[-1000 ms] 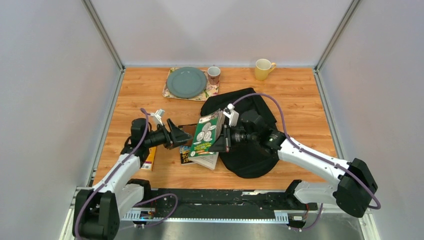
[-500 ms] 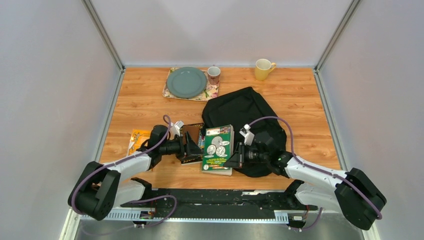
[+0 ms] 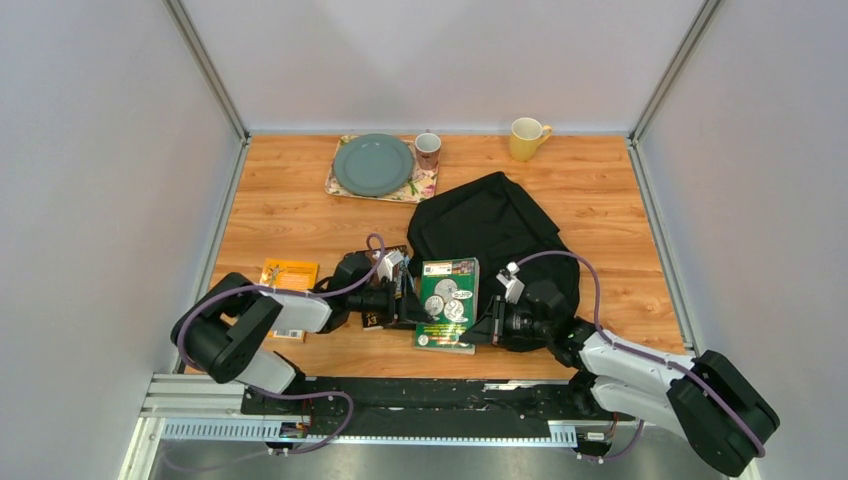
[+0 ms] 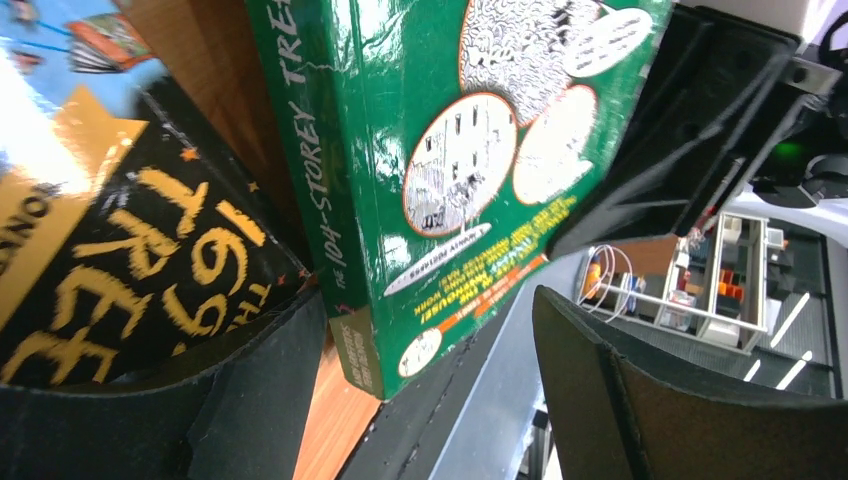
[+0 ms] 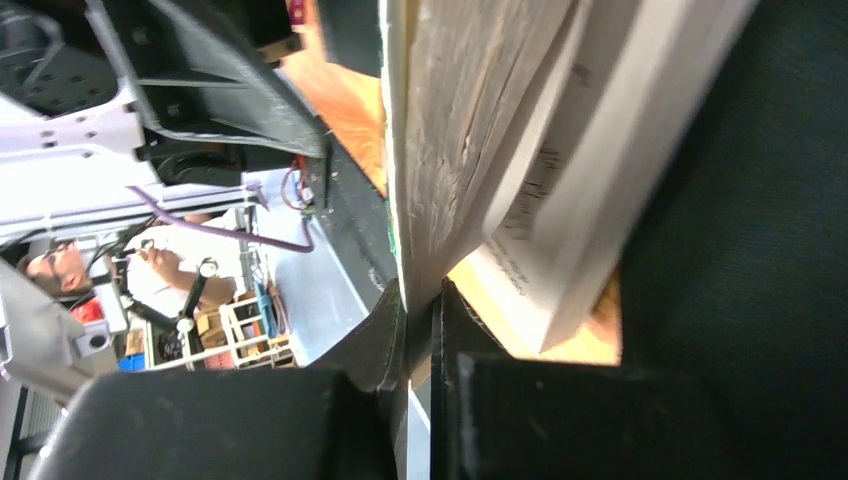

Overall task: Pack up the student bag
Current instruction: Pick up the book from the center of the board.

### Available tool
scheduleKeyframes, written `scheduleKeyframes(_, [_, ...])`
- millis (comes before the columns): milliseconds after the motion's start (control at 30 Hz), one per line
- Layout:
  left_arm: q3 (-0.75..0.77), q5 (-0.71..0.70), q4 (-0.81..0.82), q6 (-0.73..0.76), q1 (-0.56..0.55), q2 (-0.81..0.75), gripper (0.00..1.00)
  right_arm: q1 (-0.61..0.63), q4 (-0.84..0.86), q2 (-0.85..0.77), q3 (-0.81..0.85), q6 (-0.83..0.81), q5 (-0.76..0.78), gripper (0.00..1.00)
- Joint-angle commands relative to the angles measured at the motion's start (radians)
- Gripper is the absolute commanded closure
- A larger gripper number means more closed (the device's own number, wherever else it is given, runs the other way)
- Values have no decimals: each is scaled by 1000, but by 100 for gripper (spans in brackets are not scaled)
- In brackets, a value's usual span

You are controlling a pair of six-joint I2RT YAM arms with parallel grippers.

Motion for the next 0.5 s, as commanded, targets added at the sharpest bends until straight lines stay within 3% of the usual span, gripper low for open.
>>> scheduleKeyframes(0, [35,-35,149,-35,-47,79,17,-5,154,-71,12,38,-85,100])
scheduleKeyframes(333, [86,1,410,-147,-104,212,17,-14,77,-153,-2,22,-139,100])
scheduleKeyframes(400, [84,8,469,-174,-107,209,25,-15,54,-144,-2,12,-139,100])
scheduleKeyframes(433, [84,3,477,-178,-108,199,40,-14,45,-139,0,2,-136,100])
scheduleKeyframes(467, [84,1,481,-178,-107,189,48,-15,29,-136,-2,-5,-125,100])
